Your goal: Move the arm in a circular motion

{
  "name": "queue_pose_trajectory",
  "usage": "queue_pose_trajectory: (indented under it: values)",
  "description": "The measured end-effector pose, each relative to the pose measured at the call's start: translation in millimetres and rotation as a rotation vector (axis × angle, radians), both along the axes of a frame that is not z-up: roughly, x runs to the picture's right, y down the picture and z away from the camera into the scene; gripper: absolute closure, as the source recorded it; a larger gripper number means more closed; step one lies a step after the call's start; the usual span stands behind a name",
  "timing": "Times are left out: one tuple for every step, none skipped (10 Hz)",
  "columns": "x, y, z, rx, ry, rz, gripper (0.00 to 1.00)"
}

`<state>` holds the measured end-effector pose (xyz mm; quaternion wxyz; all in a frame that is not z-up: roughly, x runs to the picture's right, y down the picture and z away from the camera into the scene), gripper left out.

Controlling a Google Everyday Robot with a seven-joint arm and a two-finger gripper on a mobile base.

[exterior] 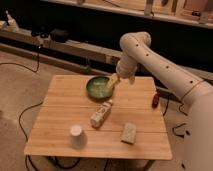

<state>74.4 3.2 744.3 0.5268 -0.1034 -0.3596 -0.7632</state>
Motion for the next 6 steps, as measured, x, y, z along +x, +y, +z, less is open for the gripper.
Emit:
queue_pose_trajectory:
  values:
    - [-7.6, 9.6, -9.3, -0.013, -0.03, -0.012, 0.2]
    - [-14.6, 25.0, -22.3, -0.031, -0.063, -0.026, 0.2]
    - [-15.4, 41.2, -33.0, -0.046, -0.084, -0.037, 0.2]
    - [-13.9, 52.0, -39.4, -0.056, -0.094, -0.042, 0.2]
    - [-9.2, 70.4, -51.4, -0.07, -0.115, -0.052, 0.2]
    - [-4.0, 82.3, -57.9, -0.08, -0.125, -0.057, 0.2]
